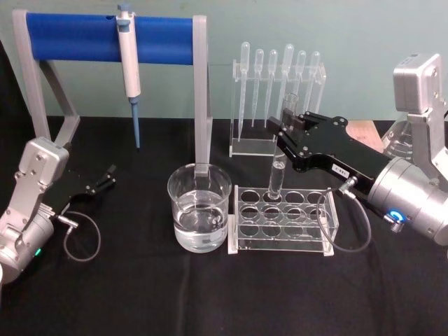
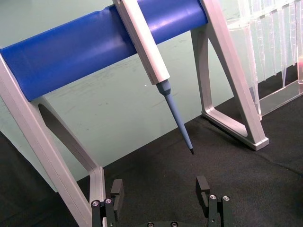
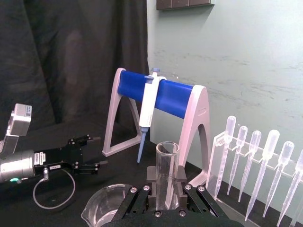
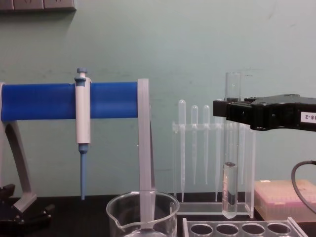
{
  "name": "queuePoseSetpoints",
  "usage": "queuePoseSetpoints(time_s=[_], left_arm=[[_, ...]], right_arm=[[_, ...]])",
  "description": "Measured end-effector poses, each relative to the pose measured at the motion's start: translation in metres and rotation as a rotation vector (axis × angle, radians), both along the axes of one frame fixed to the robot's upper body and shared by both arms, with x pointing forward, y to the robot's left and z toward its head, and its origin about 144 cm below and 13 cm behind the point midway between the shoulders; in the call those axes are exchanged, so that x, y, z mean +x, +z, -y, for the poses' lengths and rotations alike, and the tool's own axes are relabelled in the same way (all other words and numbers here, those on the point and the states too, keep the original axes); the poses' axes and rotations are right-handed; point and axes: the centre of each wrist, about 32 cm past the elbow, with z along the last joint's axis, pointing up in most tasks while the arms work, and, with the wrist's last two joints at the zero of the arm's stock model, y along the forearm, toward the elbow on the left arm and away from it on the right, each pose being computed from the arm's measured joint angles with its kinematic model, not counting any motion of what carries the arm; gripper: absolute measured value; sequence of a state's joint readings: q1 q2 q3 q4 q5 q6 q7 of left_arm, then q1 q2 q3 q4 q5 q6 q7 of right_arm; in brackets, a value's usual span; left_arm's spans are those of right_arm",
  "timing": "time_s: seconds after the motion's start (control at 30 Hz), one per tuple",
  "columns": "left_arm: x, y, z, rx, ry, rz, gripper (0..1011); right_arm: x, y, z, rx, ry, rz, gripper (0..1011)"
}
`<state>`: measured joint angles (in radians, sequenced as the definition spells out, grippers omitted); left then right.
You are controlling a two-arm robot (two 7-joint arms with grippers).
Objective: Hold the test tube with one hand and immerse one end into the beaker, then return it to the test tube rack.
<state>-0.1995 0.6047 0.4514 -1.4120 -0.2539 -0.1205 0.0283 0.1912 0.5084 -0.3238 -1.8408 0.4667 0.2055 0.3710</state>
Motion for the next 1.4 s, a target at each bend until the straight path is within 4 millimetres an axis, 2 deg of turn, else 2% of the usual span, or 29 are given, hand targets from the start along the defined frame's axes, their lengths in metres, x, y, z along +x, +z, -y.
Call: queuePoseSetpoints(time_s=[1.4], left_arm=[[0.0000, 0.0000, 0.0000, 0.000, 0.000, 0.000, 1000]], right_arm=[[0.0000, 0.0000, 0.0000, 0.000, 0.000, 0.000, 234]])
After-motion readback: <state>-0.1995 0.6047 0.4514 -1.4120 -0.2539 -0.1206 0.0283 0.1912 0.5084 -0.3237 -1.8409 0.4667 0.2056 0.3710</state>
